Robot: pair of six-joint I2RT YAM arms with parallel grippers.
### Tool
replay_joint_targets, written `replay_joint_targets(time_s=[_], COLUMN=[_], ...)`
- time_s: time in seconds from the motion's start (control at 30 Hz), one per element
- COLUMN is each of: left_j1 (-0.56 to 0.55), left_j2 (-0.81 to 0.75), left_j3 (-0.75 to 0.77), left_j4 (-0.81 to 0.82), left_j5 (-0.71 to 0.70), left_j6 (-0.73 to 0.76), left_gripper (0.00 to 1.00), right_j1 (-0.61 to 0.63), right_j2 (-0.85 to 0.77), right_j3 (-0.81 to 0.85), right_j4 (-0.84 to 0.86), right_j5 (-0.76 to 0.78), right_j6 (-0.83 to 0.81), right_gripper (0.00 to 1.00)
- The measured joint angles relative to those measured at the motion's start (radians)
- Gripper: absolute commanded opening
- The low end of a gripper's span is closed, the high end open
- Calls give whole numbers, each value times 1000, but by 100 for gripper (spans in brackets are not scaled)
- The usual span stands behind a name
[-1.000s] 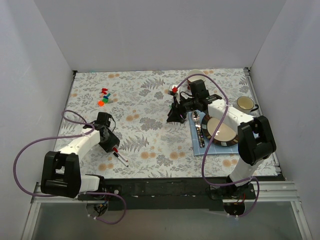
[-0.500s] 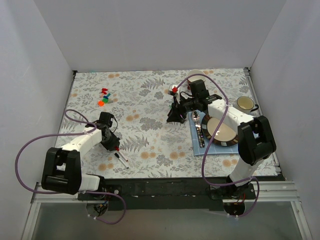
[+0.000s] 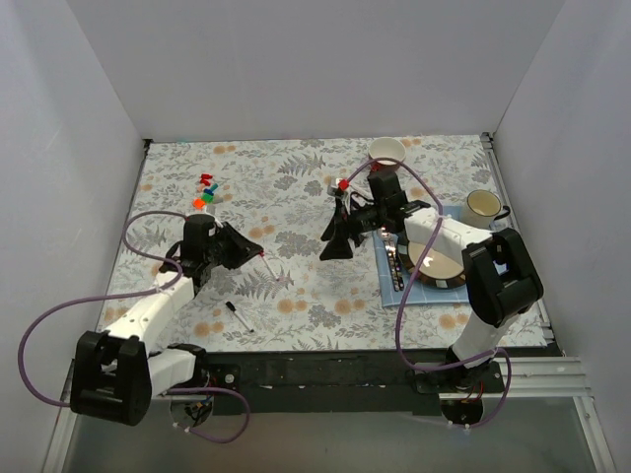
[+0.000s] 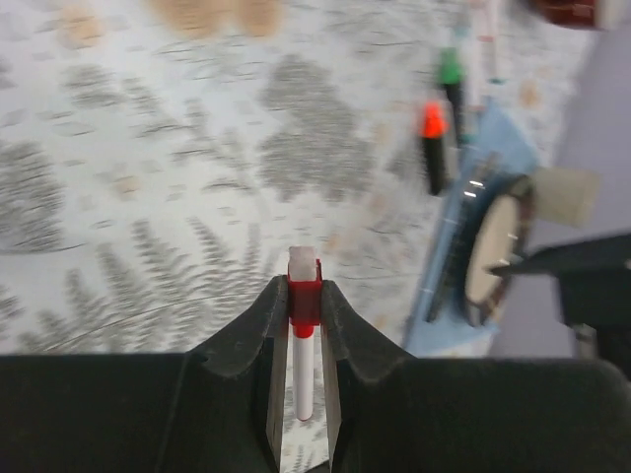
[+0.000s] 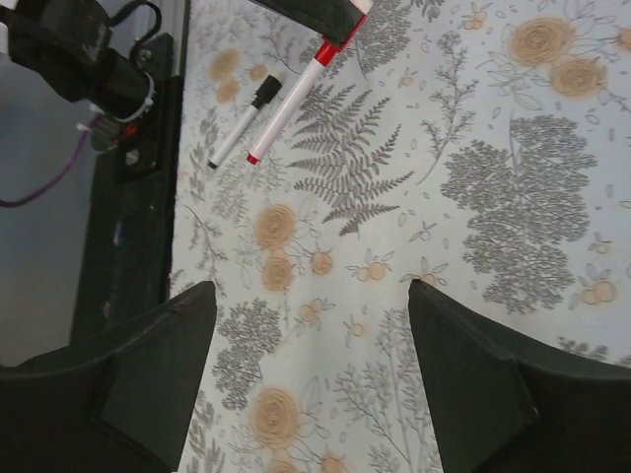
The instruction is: Open the pen caps
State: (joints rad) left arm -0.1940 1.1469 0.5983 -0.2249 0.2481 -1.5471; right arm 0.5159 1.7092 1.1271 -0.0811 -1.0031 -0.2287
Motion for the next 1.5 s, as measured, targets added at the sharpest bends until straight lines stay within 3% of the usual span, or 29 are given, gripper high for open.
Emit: replay_joint_targets(time_s=[0.03,0.1,0.27,0.5,0.6,0.63,0.7,0.73,0.8,0.83,0.93,0.97,1.2,1.5], left_j1=[-7,-36,-135,-257,-295,-303,-323,-331,-343,-347,-347,-350,-354,-354], left_j2=[-21,-49,-21,68,81,84,92,95,96,96,92,88,88,120], left_j3=[-18,-49,-61,-63,-68,-68,-68,-69,-74,-80,-101,-102,-118,-125], left_j4=[61,195,425,615,669,682,717,730,754,764,791,793,830,886], left_j5=[30,80,111,85,62,55,40,32,17,3,-17,-24,-32,-19], left_j6=[-8,-30,-70,-111,-124,-127,-131,-133,-134,-128,-125,-117,-103,-97], left_gripper=[0,0,0,0,0,0,0,0,0,0,0,1,33,32], right_j1=[3,17,50,76,75,75,75,75,75,75,75,73,71,71], right_j2=[1,4,28,38,40,41,42,44,50,51,52,58,59,60], right_j3=[-19,-53,-116,-164,-164,-164,-164,-164,-164,-164,-164,-164,-164,-164], right_j4=[35,107,296,479,514,521,535,539,546,548,544,545,555,563], right_j5=[-11,-30,-71,-82,-72,-70,-66,-66,-66,-71,-55,-60,-76,-100], right_j6=[35,121,321,515,552,564,578,589,605,618,648,661,695,695], right_gripper=[96,98,98,97,88,73,60,42,30,17,1,1,1,1])
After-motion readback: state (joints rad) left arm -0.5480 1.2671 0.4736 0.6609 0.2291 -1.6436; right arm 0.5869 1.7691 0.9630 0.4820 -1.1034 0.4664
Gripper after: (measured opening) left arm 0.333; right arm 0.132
